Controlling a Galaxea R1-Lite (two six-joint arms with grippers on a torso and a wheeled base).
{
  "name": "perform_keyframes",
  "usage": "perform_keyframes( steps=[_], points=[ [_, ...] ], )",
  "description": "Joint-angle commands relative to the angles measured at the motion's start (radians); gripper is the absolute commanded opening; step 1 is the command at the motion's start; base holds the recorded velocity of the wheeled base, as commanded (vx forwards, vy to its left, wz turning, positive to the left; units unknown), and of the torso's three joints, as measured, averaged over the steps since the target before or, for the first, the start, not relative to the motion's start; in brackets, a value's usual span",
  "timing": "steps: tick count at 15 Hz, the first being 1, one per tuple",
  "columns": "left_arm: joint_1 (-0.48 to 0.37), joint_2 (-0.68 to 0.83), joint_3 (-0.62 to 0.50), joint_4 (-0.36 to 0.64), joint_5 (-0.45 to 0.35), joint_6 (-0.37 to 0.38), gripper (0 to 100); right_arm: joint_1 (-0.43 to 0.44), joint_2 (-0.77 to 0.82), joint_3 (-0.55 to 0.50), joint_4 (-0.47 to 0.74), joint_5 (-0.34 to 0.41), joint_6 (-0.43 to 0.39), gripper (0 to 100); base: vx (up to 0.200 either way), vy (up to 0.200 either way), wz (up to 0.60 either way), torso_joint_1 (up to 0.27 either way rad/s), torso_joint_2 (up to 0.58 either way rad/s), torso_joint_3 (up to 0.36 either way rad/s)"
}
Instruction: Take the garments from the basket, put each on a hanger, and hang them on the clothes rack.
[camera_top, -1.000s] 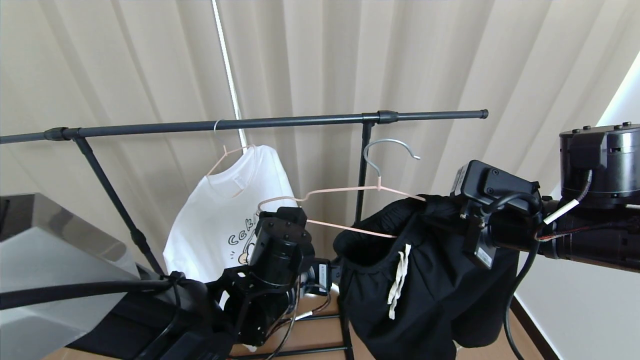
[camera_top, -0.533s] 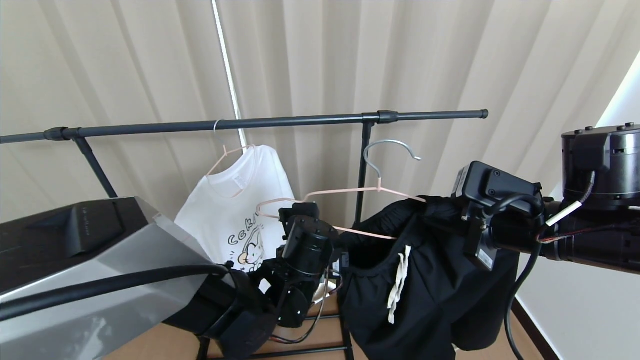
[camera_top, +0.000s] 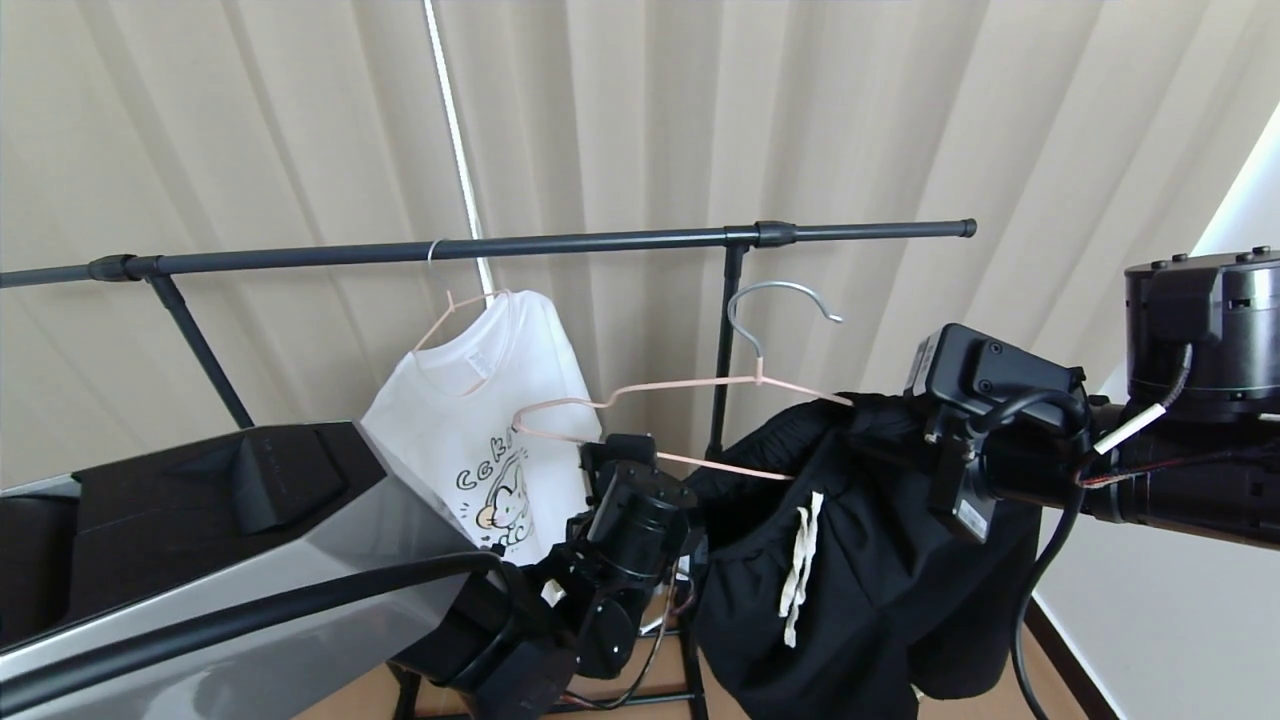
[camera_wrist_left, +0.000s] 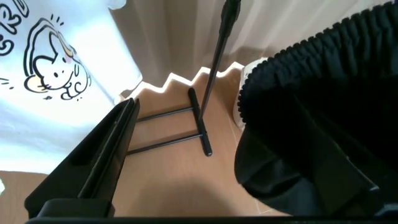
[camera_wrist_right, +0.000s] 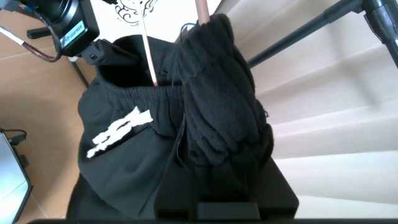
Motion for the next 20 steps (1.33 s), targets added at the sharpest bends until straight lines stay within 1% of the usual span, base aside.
perform_keyframes(
  steps=[1, 5, 7, 10, 14, 15, 16, 17, 18, 19, 20],
  points=[
    [-0.001, -0.001, 0.016, -0.001, -0.001, 0.0, 0, -0.001, -0.004, -0.001, -0.001, 0.001, 0.0, 0, 0.0, 0.0, 0.0, 0.0, 0.0, 0.0],
    [-0.008, -0.006, 0.029, -0.001, -0.001, -0.008, 0, -0.004, -0.002, -0.002, -0.001, -0.001, 0.0, 0, 0.0, 0.0, 0.0, 0.0, 0.0, 0.0],
    [-0.01, -0.052, 0.046, -0.001, -0.001, -0.006, 0, -0.011, 0.008, -0.01, -0.001, -0.001, 0.0, 0, 0.0, 0.0, 0.0, 0.0, 0.0, 0.0],
    [-0.001, -0.148, 0.1, -0.001, -0.001, 0.001, 0, -0.025, 0.04, -0.024, -0.002, 0.002, 0.001, 0, 0.0, 0.0, 0.0, 0.0, 0.0, 0.0],
    [0.025, -0.21, 0.132, -0.001, -0.001, 0.001, 0, -0.031, 0.048, -0.028, -0.001, 0.01, 0.008, 0, 0.0, 0.0, 0.0, 0.0, 0.0, 0.0],
    [0.031, -0.22, 0.135, -0.001, -0.001, 0.001, 0, -0.031, 0.048, -0.03, -0.001, 0.029, 0.018, 0, 0.0, 0.0, 0.0, 0.0, 0.0, 0.0],
    [0.042, -0.23, 0.134, -0.001, -0.001, 0.001, 0, -0.033, 0.05, -0.033, 0.001, 0.073, 0.049, 0, 0.0, 0.0, 0.0, 0.0, 0.0, 0.0],
    [0.047, -0.234, 0.134, -0.001, -0.001, 0.001, 0, -0.037, 0.05, -0.033, 0.001, 0.091, 0.06, 0, 0.0, 0.0, 0.0, 0.0, 0.0, 0.0],
    [0.064, -0.253, 0.134, 0.0, -0.001, 0.001, 0, -0.068, 0.085, -0.039, -0.001, 0.13, 0.061, 0, 0.0, 0.0, 0.0, 0.0, 0.0, 0.0],
    [0.077, -0.268, 0.137, 0.002, -0.001, 0.001, 0, -0.08, 0.109, -0.053, -0.001, 0.136, 0.063, 0, 0.0, 0.0, 0.0, 0.0, 0.0, 0.0],
    [0.091, -0.277, 0.14, 0.002, -0.001, 0.003, 0, -0.093, 0.128, -0.062, -0.001, 0.167, 0.064, 0, 0.0, 0.0, 0.0, 0.0, 0.0, 0.0]
  ],
)
